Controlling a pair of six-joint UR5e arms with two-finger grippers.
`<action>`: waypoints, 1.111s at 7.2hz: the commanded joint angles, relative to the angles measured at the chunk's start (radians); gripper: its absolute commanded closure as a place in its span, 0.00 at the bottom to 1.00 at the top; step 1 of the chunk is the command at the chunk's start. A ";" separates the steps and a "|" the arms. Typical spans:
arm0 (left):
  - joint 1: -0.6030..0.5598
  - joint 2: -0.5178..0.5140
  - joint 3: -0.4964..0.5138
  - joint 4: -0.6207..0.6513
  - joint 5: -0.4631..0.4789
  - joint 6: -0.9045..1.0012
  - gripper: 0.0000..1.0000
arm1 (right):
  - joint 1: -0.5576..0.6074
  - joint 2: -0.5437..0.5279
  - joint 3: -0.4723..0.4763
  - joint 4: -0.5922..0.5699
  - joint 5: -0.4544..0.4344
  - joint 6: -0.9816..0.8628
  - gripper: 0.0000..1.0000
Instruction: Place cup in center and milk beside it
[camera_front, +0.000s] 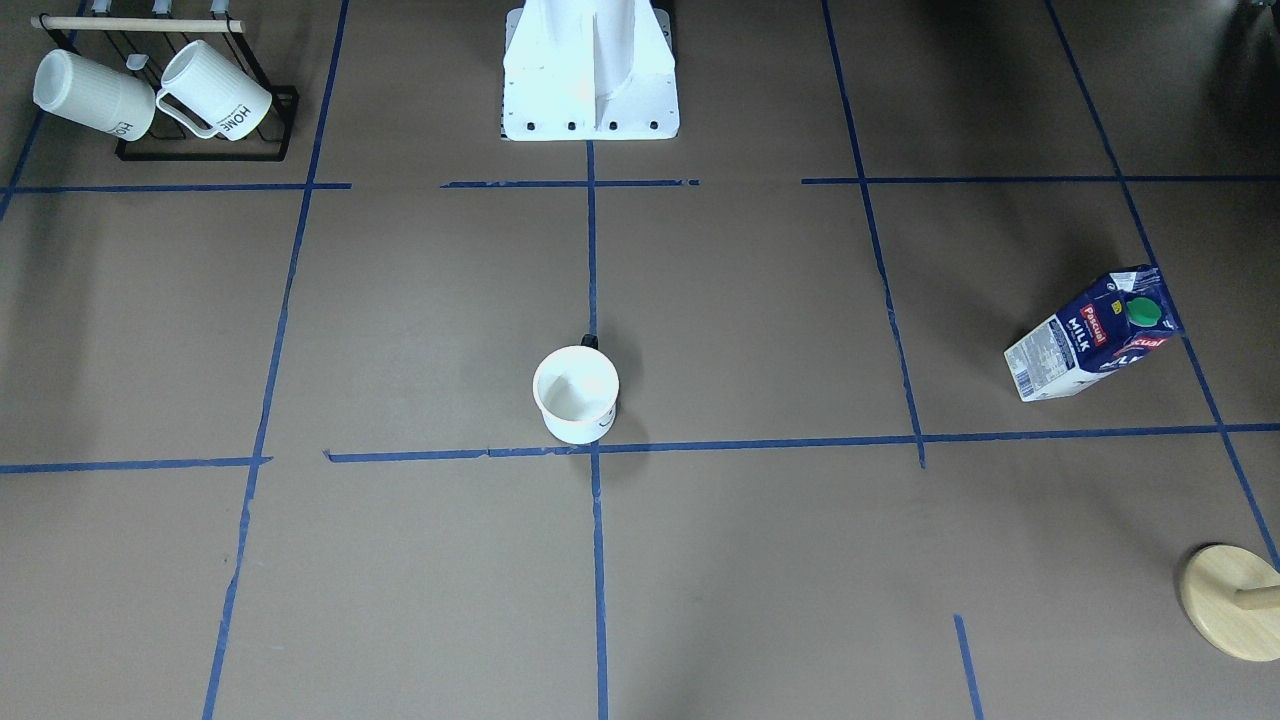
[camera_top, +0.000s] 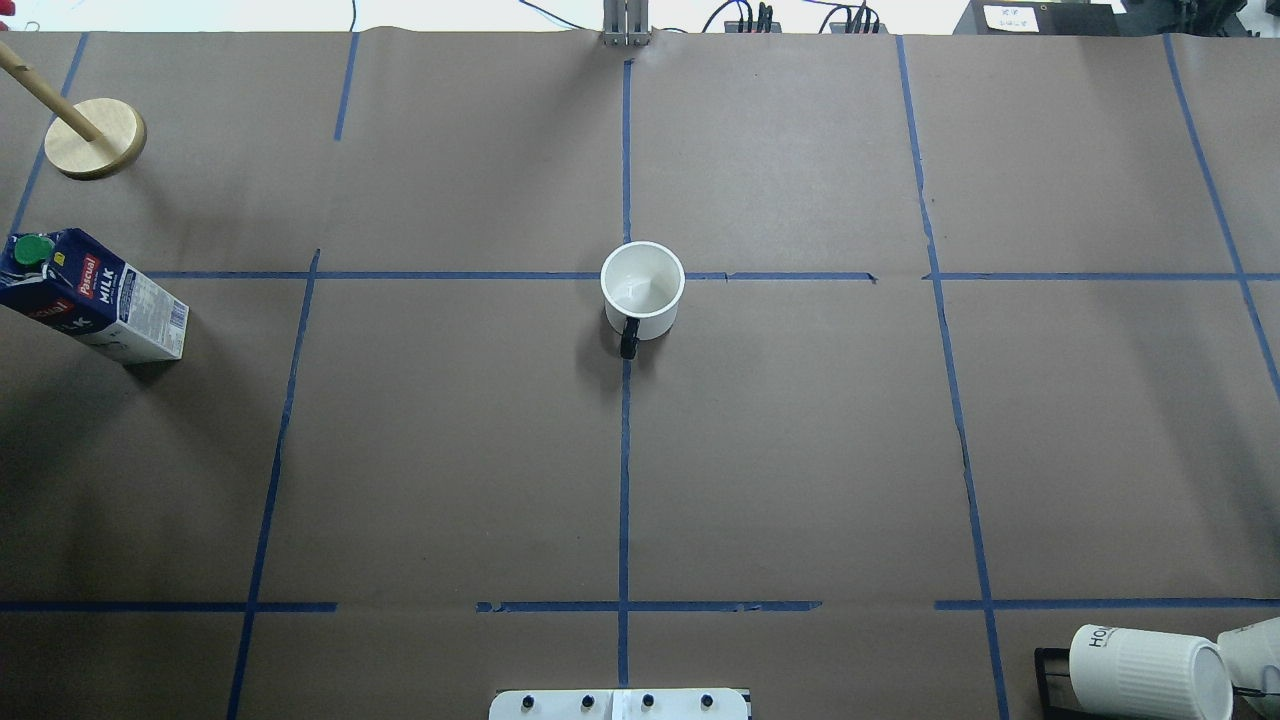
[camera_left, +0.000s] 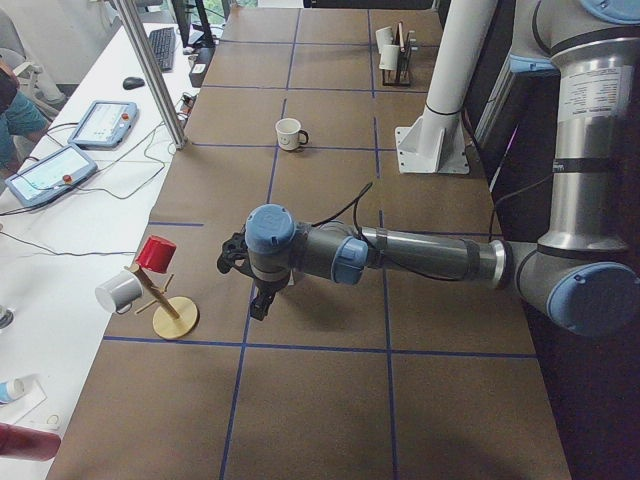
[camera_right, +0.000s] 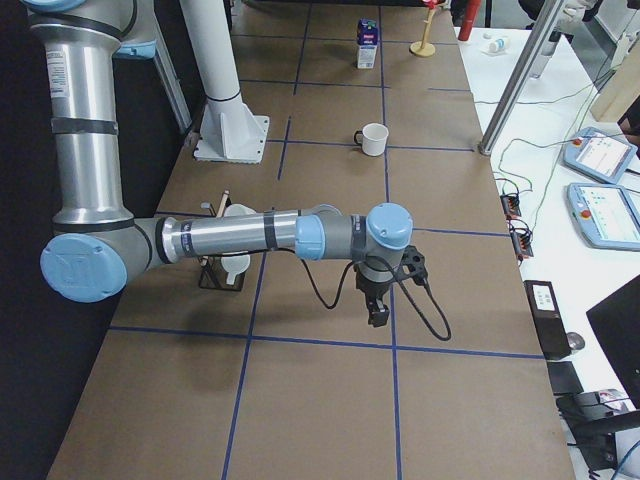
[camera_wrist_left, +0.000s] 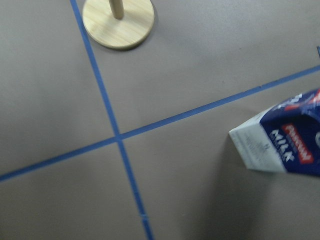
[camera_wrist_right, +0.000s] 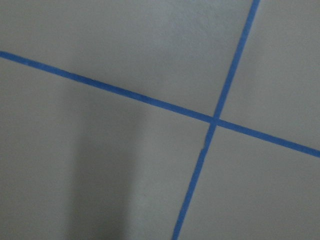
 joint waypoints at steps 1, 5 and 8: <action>0.112 -0.045 -0.048 -0.049 0.051 -0.482 0.00 | 0.018 -0.027 0.006 0.000 -0.001 -0.020 0.00; 0.240 -0.145 -0.086 0.015 0.107 -0.615 0.00 | 0.018 -0.038 0.006 0.002 -0.001 -0.023 0.00; 0.313 -0.142 -0.065 0.013 0.157 -0.612 0.00 | 0.018 -0.042 0.004 0.002 -0.001 -0.024 0.00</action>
